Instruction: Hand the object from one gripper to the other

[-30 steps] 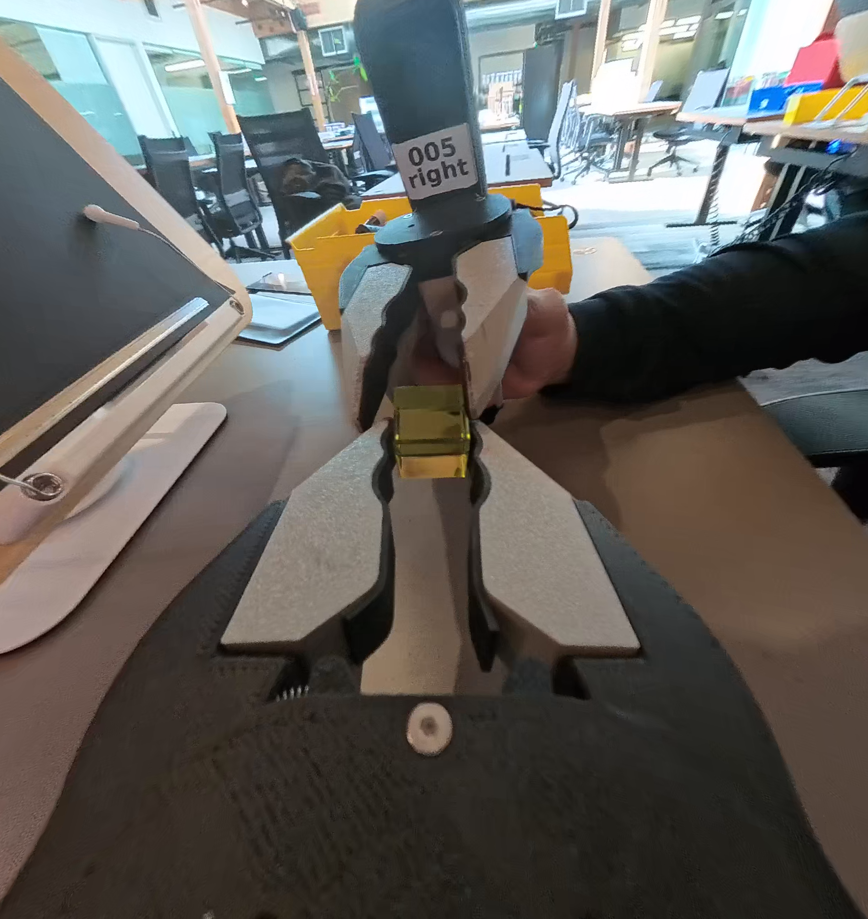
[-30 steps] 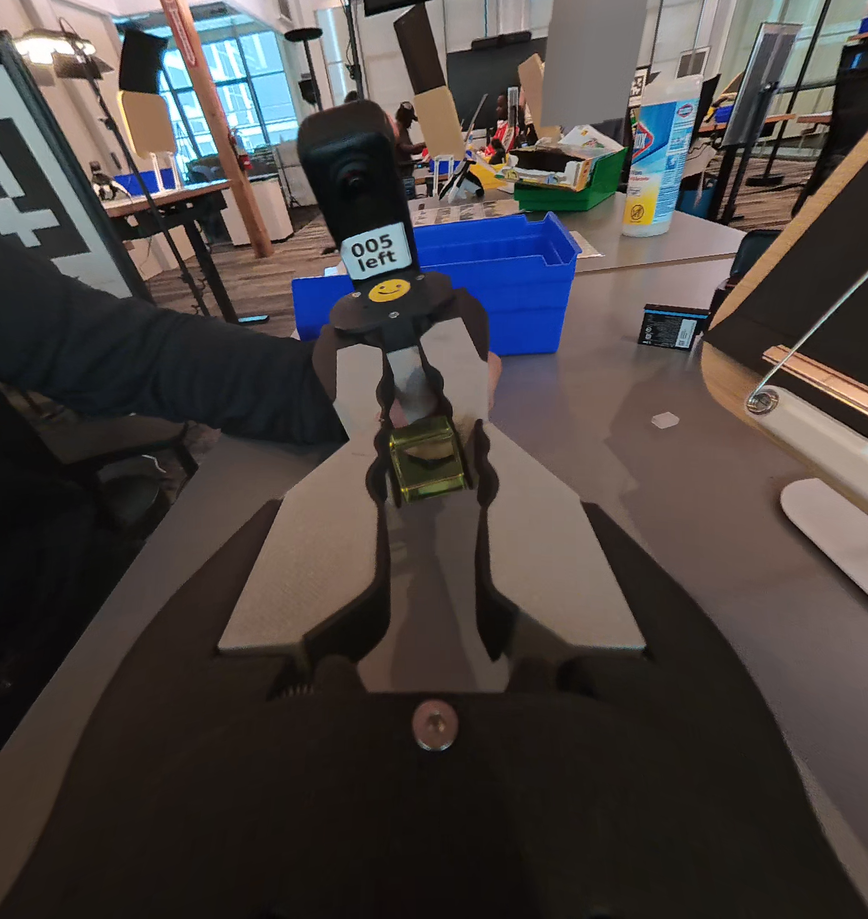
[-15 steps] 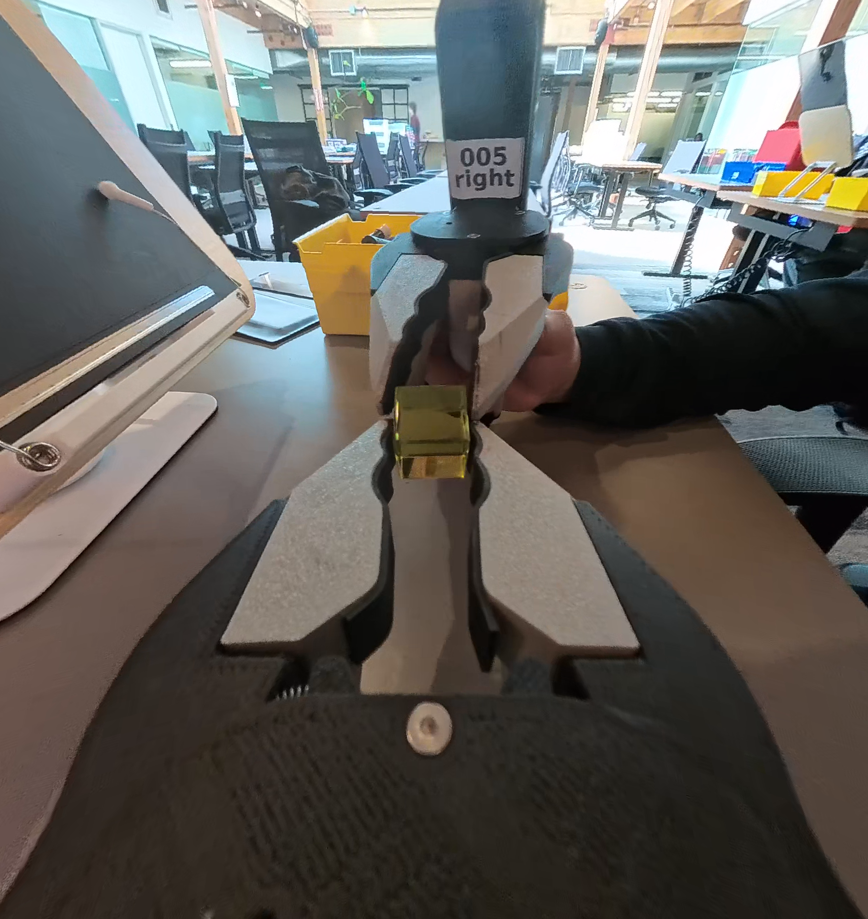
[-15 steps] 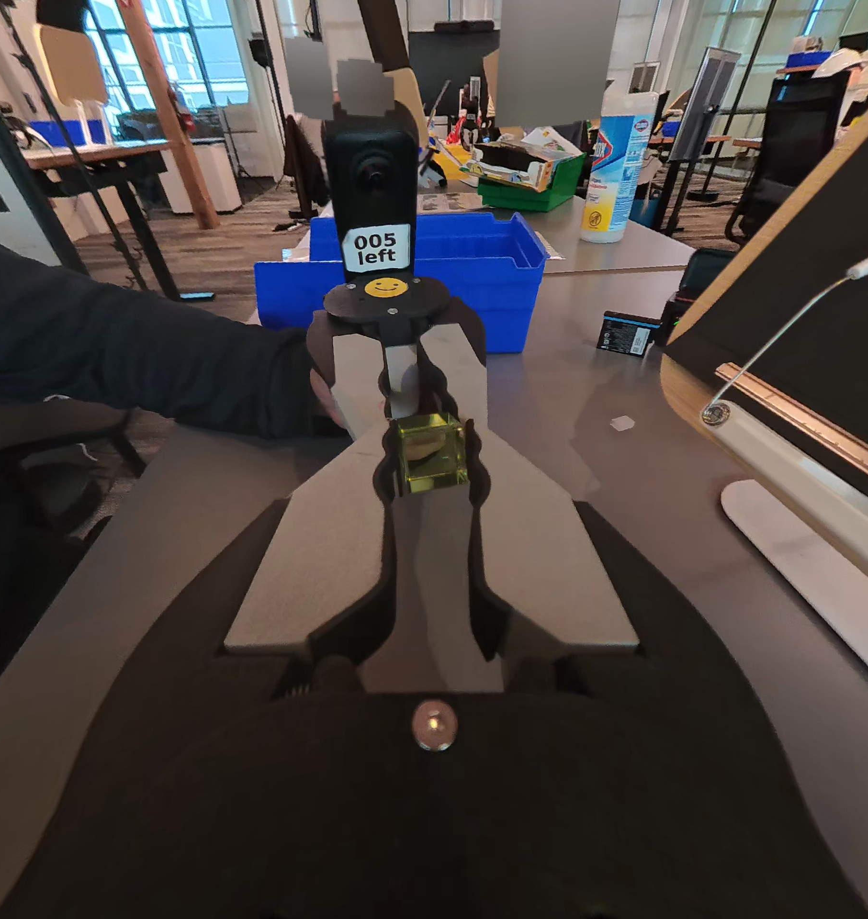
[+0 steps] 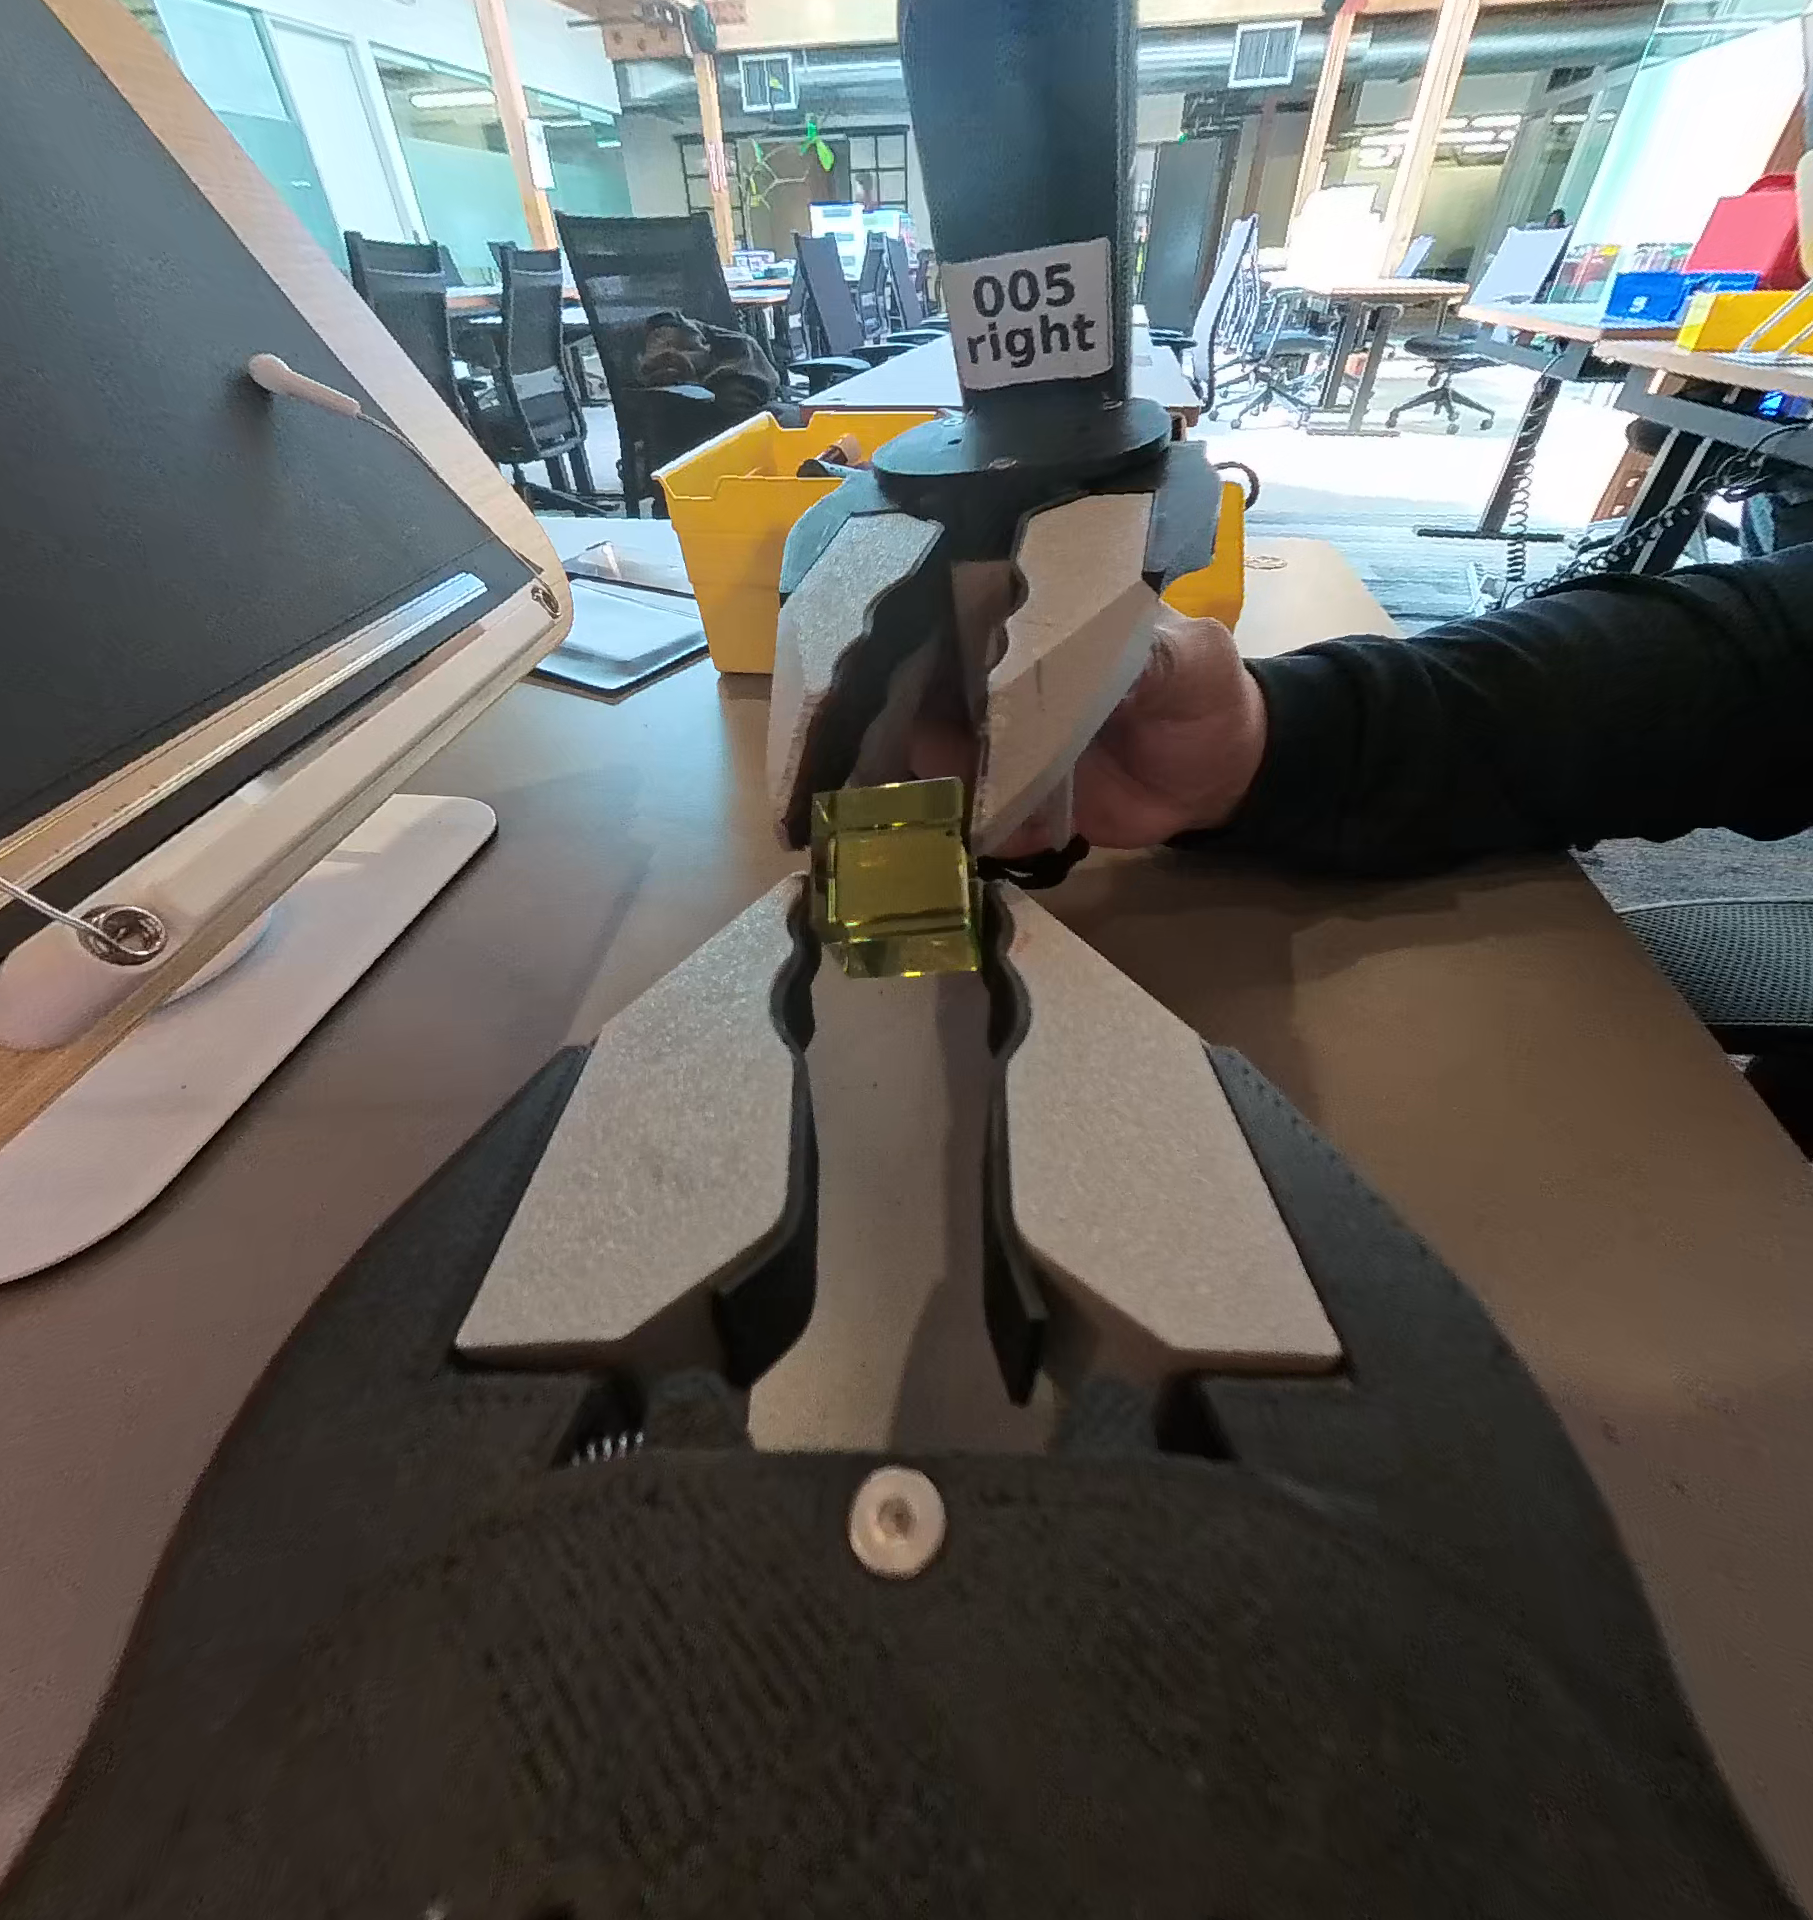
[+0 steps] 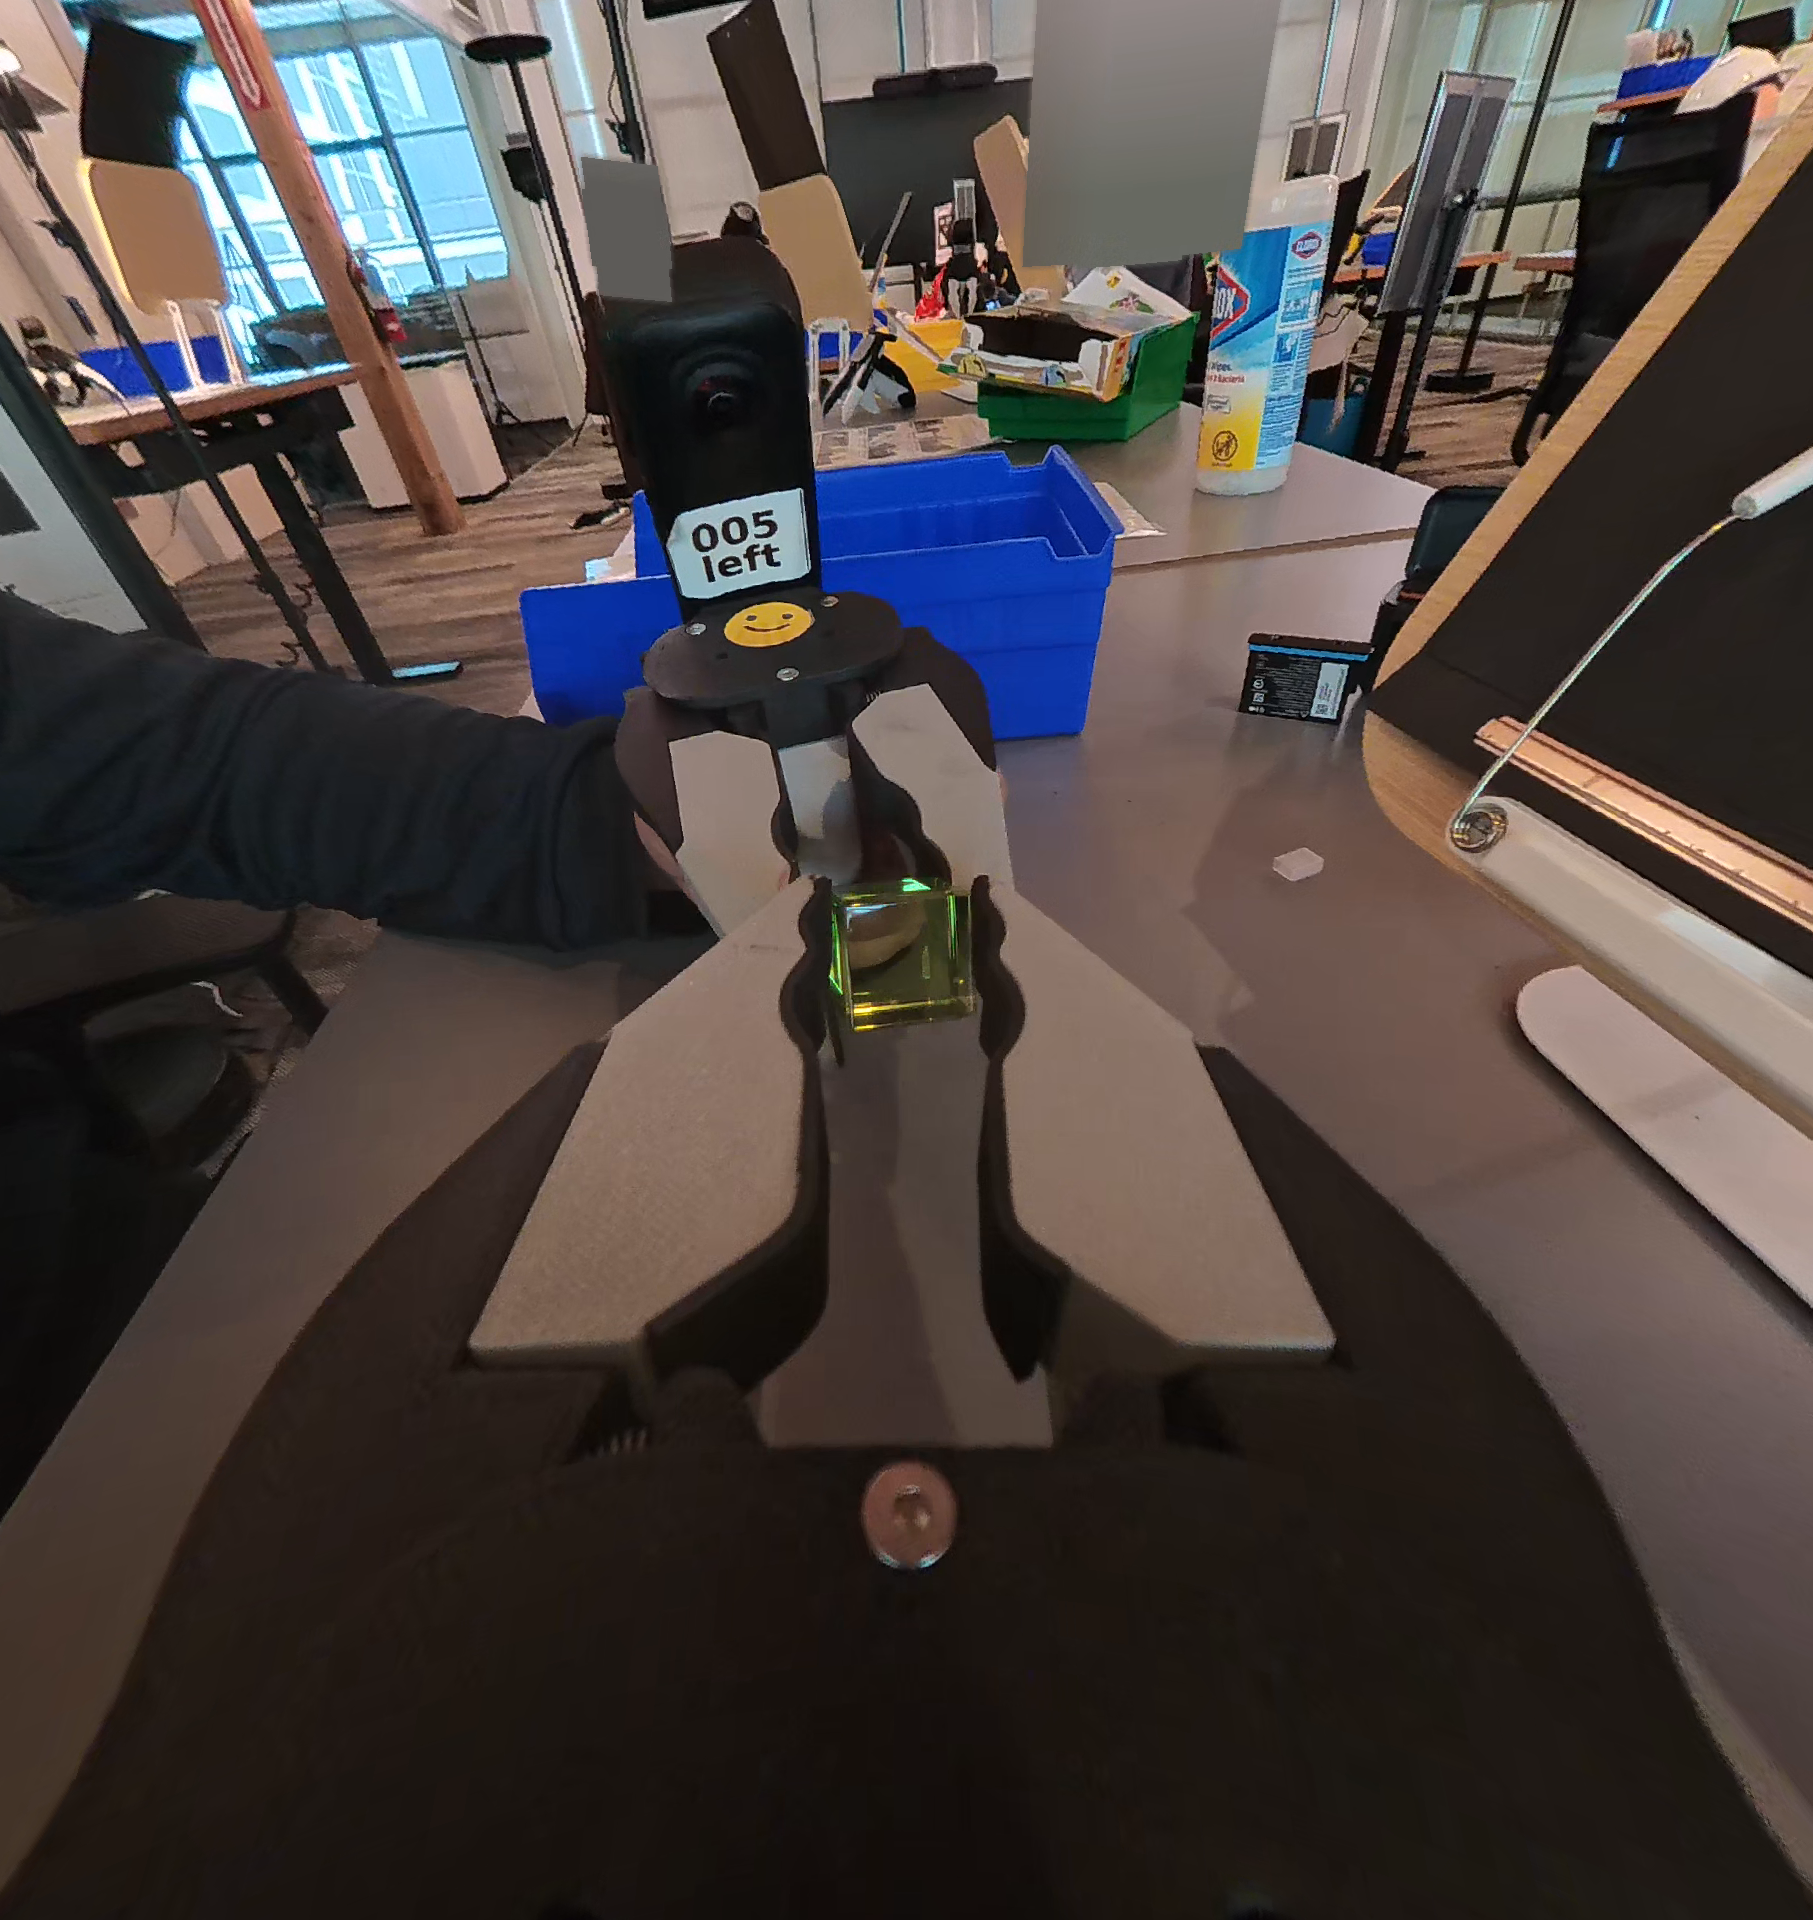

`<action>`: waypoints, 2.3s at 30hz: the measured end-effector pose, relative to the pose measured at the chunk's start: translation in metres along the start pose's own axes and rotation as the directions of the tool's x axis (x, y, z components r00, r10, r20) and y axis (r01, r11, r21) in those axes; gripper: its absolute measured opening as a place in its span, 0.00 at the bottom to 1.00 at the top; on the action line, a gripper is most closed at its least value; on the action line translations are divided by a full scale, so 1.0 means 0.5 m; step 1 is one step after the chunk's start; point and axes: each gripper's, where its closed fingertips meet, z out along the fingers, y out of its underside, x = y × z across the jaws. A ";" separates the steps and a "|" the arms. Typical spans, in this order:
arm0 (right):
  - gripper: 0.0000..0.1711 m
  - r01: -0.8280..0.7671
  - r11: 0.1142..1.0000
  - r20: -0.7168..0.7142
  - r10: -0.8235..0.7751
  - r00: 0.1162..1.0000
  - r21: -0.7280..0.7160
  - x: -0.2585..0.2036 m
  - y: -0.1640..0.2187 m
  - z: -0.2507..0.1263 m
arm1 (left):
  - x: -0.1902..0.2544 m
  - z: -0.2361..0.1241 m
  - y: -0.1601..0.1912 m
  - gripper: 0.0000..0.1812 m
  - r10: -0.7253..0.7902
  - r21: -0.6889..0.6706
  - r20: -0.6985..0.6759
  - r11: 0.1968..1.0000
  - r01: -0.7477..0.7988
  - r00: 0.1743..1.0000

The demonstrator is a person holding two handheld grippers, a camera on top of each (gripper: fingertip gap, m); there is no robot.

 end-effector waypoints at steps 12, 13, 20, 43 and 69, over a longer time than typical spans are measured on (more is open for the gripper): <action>0.12 -0.088 0.994 0.042 0.085 0.995 0.059 0.011 -0.013 -0.018 | -0.015 -0.001 0.013 0.15 0.152 -0.071 0.091 0.987 -0.146 0.984; 0.12 -0.090 0.994 0.038 0.088 0.995 0.062 0.014 -0.014 -0.021 | -0.013 0.001 0.014 0.15 0.148 -0.071 0.085 0.987 -0.142 0.985; 0.16 -0.099 0.994 0.069 0.095 0.993 0.054 0.006 -0.009 -0.016 | 0.000 -0.002 0.001 0.15 -0.046 -0.002 -0.018 0.999 0.046 0.999; 0.13 -0.065 0.997 0.012 0.065 0.998 0.032 0.014 -0.006 -0.009 | -0.004 -0.005 -0.004 0.14 -0.154 0.021 -0.061 0.988 0.156 0.986; 0.14 -0.123 0.991 0.076 0.119 0.990 0.053 0.005 -0.002 -0.004 | 0.002 -0.001 0.000 0.14 -0.119 0.003 -0.054 0.993 0.119 0.991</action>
